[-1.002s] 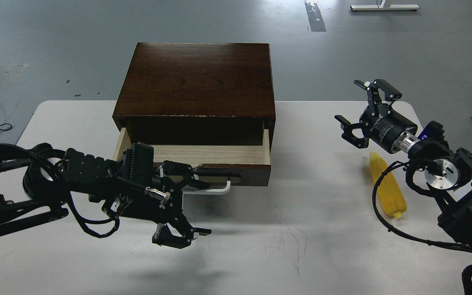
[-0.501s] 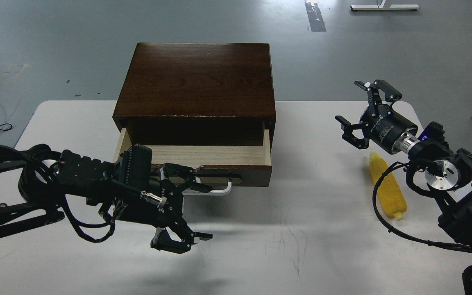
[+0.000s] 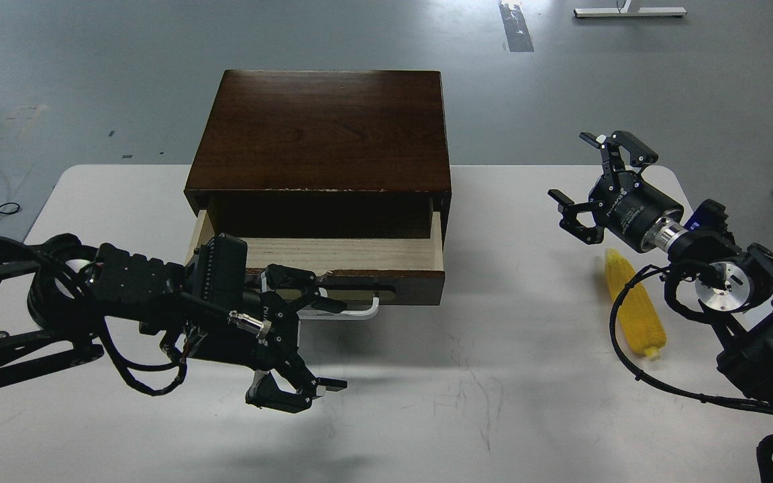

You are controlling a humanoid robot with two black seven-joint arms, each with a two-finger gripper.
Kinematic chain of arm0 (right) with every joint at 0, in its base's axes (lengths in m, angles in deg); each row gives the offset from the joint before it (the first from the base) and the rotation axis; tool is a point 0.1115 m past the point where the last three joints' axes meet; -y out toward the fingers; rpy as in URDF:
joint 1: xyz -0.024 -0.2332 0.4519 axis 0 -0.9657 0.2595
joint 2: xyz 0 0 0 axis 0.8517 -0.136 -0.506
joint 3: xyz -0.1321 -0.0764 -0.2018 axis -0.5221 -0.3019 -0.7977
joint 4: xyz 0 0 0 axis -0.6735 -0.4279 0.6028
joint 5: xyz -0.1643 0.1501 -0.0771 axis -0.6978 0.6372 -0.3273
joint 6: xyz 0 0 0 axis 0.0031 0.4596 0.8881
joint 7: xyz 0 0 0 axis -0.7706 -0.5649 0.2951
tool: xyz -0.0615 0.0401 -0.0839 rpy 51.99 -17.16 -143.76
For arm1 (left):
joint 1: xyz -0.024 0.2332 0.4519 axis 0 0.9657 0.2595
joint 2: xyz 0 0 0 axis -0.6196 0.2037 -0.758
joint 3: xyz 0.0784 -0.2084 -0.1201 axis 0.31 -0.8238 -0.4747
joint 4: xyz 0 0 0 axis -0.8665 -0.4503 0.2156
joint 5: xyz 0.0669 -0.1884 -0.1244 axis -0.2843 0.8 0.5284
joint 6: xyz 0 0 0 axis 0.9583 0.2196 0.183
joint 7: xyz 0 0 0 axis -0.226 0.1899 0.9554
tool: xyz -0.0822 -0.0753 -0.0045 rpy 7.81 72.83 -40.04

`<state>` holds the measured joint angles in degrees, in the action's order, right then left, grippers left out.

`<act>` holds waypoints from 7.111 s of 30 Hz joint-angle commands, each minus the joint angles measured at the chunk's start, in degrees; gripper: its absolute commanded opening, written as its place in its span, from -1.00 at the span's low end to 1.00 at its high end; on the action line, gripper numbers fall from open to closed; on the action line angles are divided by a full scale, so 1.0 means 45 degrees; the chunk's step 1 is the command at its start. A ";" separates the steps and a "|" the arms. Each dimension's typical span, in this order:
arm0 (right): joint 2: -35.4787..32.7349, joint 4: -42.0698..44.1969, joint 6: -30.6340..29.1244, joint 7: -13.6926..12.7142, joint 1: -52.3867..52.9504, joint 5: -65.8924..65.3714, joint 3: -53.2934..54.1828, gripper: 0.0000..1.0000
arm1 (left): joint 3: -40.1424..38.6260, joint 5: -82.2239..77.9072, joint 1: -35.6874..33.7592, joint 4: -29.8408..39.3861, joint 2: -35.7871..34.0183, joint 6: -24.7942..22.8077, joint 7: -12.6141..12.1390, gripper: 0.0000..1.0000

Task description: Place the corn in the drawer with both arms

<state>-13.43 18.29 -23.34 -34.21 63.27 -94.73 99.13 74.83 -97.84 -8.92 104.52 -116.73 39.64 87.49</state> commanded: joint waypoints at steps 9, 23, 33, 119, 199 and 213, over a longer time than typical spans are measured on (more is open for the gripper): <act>0.0000 -0.0001 0.0000 0.0000 -0.0026 0.0011 0.0018 1.00 | -0.0107 0.0000 -0.0042 0.0011 -0.0122 0.0038 0.0001 0.97; -0.0176 -0.0001 0.0000 0.0137 -0.0006 -0.0009 -0.0022 1.00 | -0.0556 0.0236 -0.1291 0.0031 -0.0708 0.2538 0.0001 0.97; -0.1131 -0.0429 0.0000 0.0156 0.0130 -0.0028 -0.1366 1.00 | -0.3779 1.4206 -0.1292 -0.2616 0.0383 0.2460 0.0001 0.97; -0.4713 -0.7695 0.4542 0.3806 0.7881 -1.9945 -1.0664 -1.00 | -0.4033 2.5629 0.1482 -1.4813 0.2671 -0.1388 -0.4854 0.97; -0.2712 -0.2974 0.5363 0.1680 0.8629 -0.4315 -0.8029 0.99 | -0.4092 2.5786 0.1462 -1.4793 0.2026 -0.1837 -0.4659 0.97; -0.3614 -0.0821 0.4602 0.0332 0.5602 0.4247 -0.7873 1.00 | -0.4092 2.5805 0.1462 -1.4793 0.2026 -0.1954 -0.4484 0.96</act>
<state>-29.41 14.52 -1.58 -32.21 91.45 -79.95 63.50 56.40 18.28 -2.32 37.94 -107.61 30.94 66.64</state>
